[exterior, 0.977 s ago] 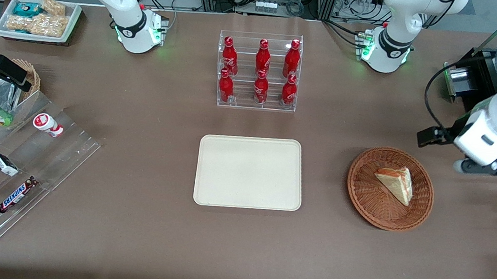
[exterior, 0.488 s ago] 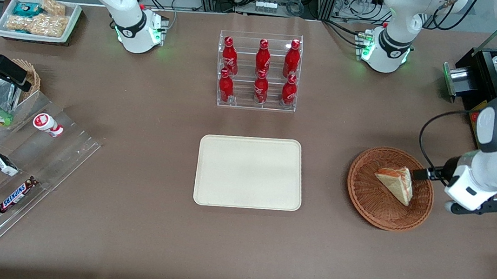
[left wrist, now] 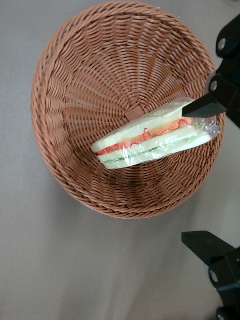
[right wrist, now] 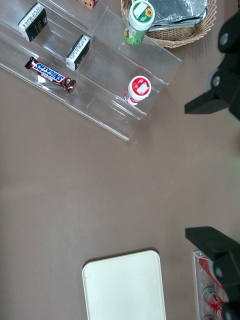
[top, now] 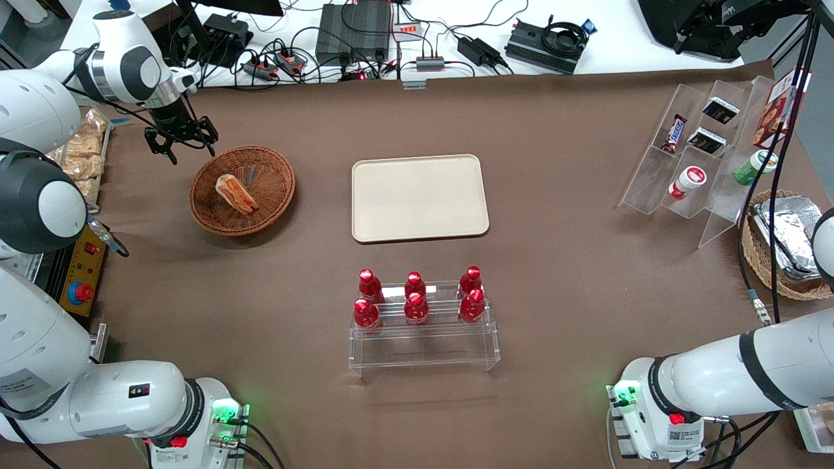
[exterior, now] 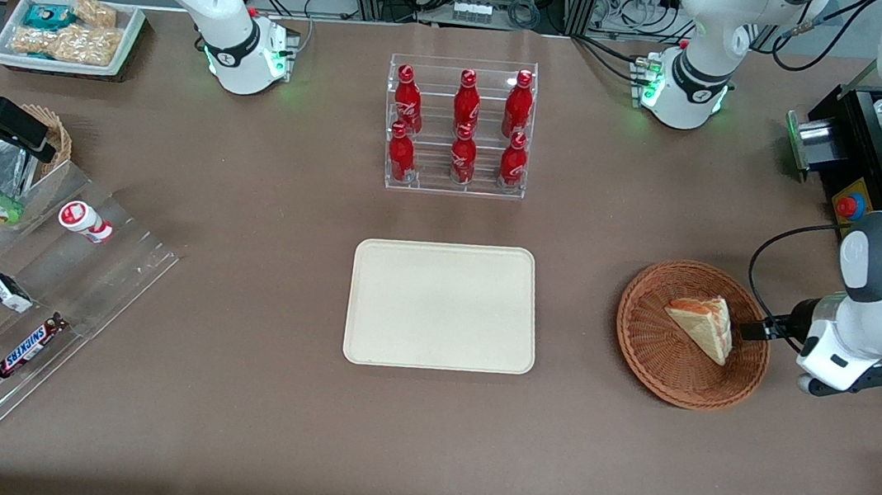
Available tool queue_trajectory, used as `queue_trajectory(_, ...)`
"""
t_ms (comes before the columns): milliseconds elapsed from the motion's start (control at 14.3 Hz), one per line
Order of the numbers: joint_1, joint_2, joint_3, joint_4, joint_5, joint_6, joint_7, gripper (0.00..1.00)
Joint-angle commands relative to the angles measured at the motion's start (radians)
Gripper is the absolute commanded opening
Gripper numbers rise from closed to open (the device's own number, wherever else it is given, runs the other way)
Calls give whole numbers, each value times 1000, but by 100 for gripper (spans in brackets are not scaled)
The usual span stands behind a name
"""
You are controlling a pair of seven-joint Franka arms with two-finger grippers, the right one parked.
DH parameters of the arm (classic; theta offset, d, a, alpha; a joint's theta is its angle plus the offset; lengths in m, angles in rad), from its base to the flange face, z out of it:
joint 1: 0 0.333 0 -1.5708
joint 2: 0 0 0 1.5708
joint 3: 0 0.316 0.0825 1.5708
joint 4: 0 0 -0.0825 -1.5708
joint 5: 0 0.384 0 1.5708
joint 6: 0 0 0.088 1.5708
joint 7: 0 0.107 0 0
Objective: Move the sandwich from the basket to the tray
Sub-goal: 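Move the open left gripper down over the sandwich in the basket, then lower the left gripper and close it on the wrapped sandwich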
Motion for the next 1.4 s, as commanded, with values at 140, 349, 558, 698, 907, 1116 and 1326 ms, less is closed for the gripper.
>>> queue_trajectory(140,-19,-20,-15,-50,-14,95,-433,100)
queue_trajectory(349,-43,-77,-15,-202,-34,272,-629,100)
queue_trajectory(558,-42,-169,-15,-389,-81,435,-706,100)
queue_trajectory(698,-42,-178,-15,-431,-90,465,-714,100)
queue_trajectory(907,-43,-166,-15,-440,-126,498,-750,100)
queue_trajectory(1116,-43,-161,-14,-469,-129,523,-749,91)
queue_trajectory(1326,-50,-127,-15,-457,-130,546,-751,30)
